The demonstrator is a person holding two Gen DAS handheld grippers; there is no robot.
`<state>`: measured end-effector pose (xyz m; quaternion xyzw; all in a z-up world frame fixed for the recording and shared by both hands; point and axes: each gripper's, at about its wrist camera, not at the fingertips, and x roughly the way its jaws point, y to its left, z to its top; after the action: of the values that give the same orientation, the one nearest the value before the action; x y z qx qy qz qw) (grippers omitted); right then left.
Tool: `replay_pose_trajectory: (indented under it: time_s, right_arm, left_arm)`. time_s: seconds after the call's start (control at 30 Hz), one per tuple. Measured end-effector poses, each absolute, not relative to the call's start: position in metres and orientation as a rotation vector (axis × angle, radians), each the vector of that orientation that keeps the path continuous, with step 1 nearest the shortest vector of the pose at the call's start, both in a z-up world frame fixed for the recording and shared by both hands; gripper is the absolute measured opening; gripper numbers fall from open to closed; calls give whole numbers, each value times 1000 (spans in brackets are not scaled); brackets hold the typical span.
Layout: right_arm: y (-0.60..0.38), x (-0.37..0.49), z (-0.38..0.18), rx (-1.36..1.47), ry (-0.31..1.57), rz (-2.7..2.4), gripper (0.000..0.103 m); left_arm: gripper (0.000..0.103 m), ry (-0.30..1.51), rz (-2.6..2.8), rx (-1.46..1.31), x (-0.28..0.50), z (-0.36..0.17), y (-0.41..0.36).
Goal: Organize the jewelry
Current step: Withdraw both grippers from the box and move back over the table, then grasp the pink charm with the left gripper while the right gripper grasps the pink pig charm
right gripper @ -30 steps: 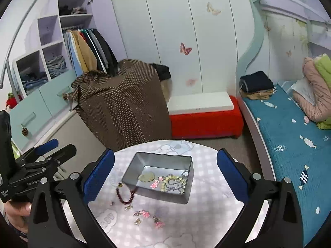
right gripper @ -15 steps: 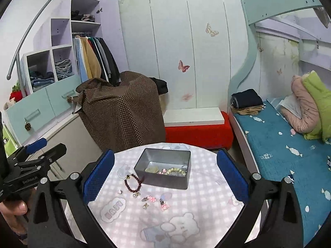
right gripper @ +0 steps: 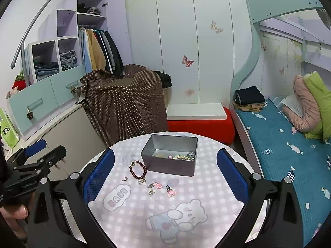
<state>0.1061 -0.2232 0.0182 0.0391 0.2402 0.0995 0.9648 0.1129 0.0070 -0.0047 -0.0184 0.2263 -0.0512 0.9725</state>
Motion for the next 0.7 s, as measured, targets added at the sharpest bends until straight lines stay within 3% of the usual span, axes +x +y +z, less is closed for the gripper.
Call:
replay_pose_trajectory:
  time_s: [0.2,0.7]
  right_arm:
    - [-220,110,3,56,513,184,95]
    - [-211,159,-93,-5,808,151,95]
  left_arm:
    - [98,474,-104,-27,123,-18,6]
    - [98,666,-113,42,184,-90,-8]
